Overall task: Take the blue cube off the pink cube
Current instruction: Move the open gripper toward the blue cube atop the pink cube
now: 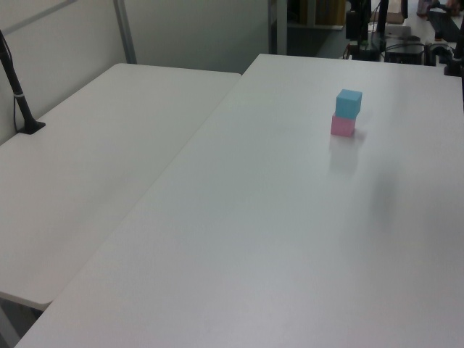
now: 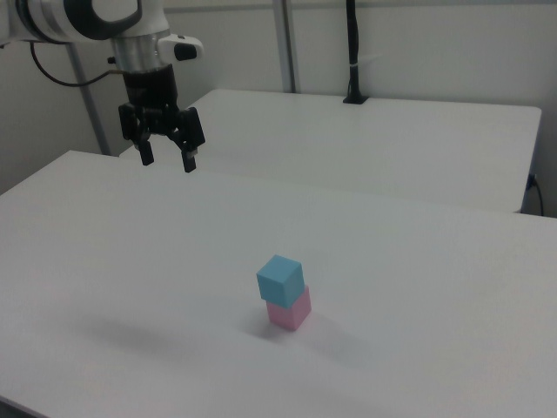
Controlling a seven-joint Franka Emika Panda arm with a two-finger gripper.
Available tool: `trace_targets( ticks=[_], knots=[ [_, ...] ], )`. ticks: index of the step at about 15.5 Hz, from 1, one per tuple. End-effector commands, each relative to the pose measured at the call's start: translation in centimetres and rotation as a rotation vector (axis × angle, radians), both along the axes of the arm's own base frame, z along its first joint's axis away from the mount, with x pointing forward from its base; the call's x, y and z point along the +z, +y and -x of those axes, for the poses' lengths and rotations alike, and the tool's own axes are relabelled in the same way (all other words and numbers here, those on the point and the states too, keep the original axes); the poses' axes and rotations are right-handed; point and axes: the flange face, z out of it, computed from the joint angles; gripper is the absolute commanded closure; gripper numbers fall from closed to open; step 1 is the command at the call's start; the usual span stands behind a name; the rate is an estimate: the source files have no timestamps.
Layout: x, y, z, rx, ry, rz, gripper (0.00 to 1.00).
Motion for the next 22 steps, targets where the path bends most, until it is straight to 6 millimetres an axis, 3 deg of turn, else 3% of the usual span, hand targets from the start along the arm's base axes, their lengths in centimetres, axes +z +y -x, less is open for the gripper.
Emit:
trace_targets(
  ticks=[1, 19, 22],
  knots=[
    [-0.08, -0.56, 0.20, 0.069, 0.012, -0.014, 0.00],
    [-0.43, -0.31, -0.09, 0.074, 0.016, -0.018, 0.00],
    [-0.87, -0.68, -0.32, 0.162, 0.029, -0.028, 0.00]
  ],
)
